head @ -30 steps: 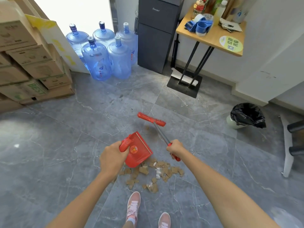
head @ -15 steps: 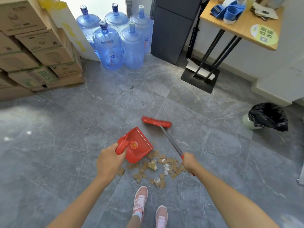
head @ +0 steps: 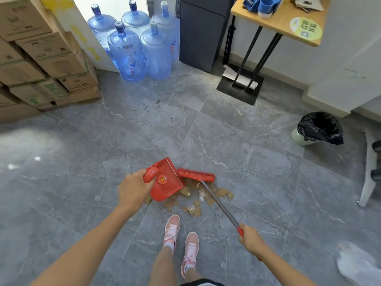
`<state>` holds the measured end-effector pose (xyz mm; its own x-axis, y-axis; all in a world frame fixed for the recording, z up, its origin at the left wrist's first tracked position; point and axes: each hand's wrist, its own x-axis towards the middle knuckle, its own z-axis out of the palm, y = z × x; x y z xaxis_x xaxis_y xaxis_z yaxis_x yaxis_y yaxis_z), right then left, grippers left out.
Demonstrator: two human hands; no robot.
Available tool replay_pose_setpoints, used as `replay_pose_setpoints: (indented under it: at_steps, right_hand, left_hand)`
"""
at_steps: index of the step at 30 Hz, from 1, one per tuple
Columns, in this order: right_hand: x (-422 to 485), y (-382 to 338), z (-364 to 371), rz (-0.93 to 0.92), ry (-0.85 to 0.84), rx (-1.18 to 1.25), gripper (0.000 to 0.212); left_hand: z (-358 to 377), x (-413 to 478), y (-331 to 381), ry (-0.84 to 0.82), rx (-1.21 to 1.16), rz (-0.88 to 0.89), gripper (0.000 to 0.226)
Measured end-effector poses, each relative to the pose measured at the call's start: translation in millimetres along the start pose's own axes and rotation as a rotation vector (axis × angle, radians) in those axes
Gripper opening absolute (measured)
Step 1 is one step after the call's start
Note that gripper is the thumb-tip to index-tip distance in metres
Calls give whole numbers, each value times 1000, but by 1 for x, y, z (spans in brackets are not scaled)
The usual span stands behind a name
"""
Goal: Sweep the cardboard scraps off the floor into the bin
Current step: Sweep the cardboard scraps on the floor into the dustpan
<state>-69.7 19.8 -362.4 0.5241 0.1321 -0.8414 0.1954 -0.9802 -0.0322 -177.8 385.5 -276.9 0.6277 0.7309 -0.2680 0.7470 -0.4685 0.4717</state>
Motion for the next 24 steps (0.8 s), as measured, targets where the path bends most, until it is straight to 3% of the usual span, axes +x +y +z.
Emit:
replay_pose_setpoints:
  at_steps: [4, 8, 13, 20, 24]
  right_hand:
    - [-25, 19, 4, -59, 24, 227, 28]
    - [-47, 32, 6, -29, 9, 389, 14]
    - [-68, 28, 4, 33, -17, 586, 34]
    - [-77, -45, -8, 62, -66, 865, 21]
    - [-69, -113, -7, 71, -174, 1039, 15]
  left_hand:
    - [4, -31, -2, 20, 29, -3, 45]
    - [0, -57, -9, 47, 67, -33, 40]
    - [-18, -71, -29, 100, 64, -78, 35]
    - [-40, -67, -59, 132, 46, -68, 38]
    - [-56, -53, -82, 131, 36, -70, 34]
